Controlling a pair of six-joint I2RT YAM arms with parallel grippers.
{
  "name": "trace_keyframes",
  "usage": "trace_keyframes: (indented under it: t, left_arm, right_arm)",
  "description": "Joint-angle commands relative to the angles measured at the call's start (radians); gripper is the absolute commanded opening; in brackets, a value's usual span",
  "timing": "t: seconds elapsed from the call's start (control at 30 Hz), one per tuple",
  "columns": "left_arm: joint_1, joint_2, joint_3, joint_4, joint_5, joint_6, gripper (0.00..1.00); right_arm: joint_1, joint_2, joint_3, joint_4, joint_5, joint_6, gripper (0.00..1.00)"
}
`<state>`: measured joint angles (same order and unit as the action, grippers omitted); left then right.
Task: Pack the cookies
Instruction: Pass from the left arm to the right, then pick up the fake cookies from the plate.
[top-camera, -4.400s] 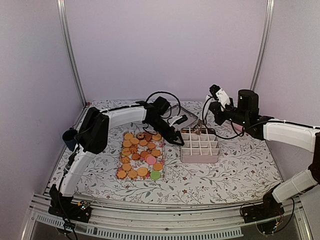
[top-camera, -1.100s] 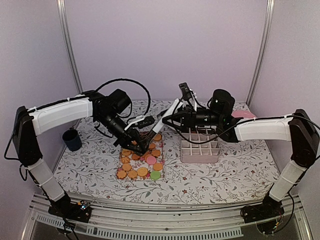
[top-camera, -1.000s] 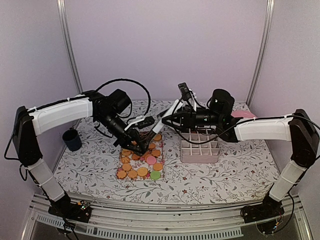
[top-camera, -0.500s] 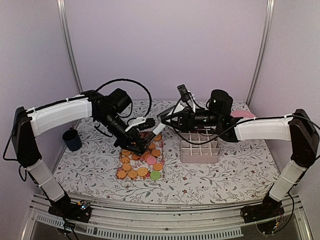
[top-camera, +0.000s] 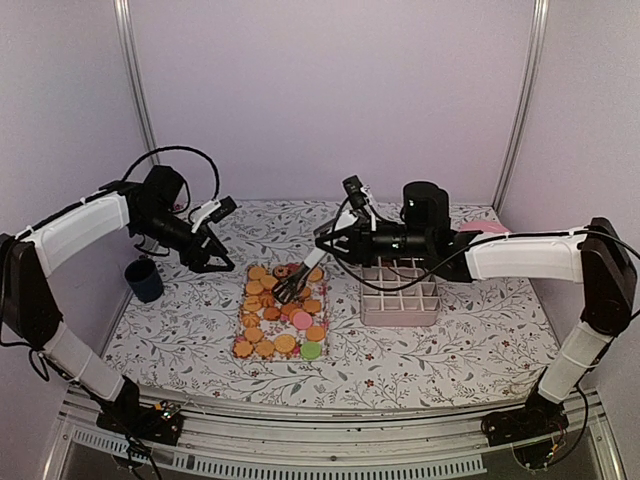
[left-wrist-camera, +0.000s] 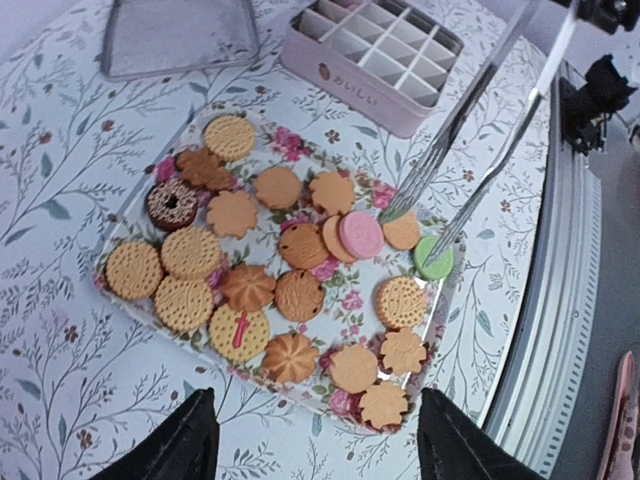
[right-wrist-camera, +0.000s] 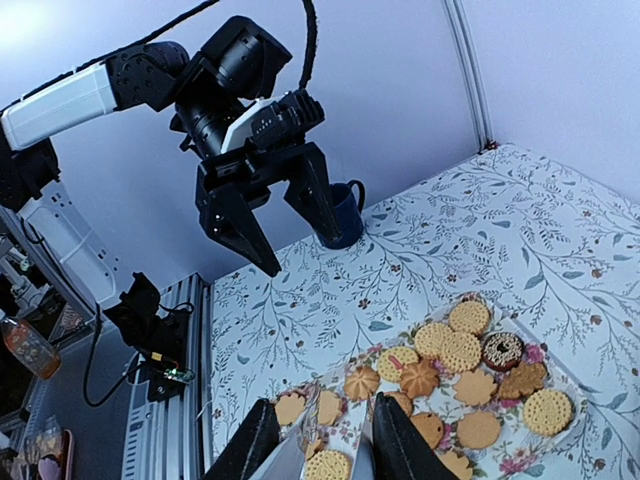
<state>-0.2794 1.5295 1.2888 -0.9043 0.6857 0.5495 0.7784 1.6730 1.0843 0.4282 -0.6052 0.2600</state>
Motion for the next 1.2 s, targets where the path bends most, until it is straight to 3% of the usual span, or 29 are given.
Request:
trace_keyframes:
  t: [0.0, 0.23, 0.47, 1.03, 1.17]
  left_arm:
    - [0.094, -0.082, -0.073, 0.058, -0.054, -0.058, 0.7]
    - [0.238, -0.15, -0.178, 0.095, -0.056, -0.098, 0.75]
    - [0.254, -0.2, -0.237, 0.124, -0.037, -0.115, 0.75]
    - [0.255, -0.215, -0.249, 0.112, -0.038, -0.101, 0.76]
    - [0.255, -0.212, -0.248, 0.114, -0.032, -0.106, 0.75]
  right_arm:
    - [0.058, 0.058, 0.114, -0.021, 0.14, -0.109, 0.33]
    - [0.112, 0.215, 0.293, -0.048, 0.285, -0.185, 0.33]
    - [0.17, 0.34, 0.404, -0.105, 0.404, -0.249, 0.33]
    - [0.216, 0.413, 0.391, -0.137, 0.445, -0.275, 0.34]
    - [0.217, 0.401, 0.375, -0.138, 0.466, -0.267, 0.22]
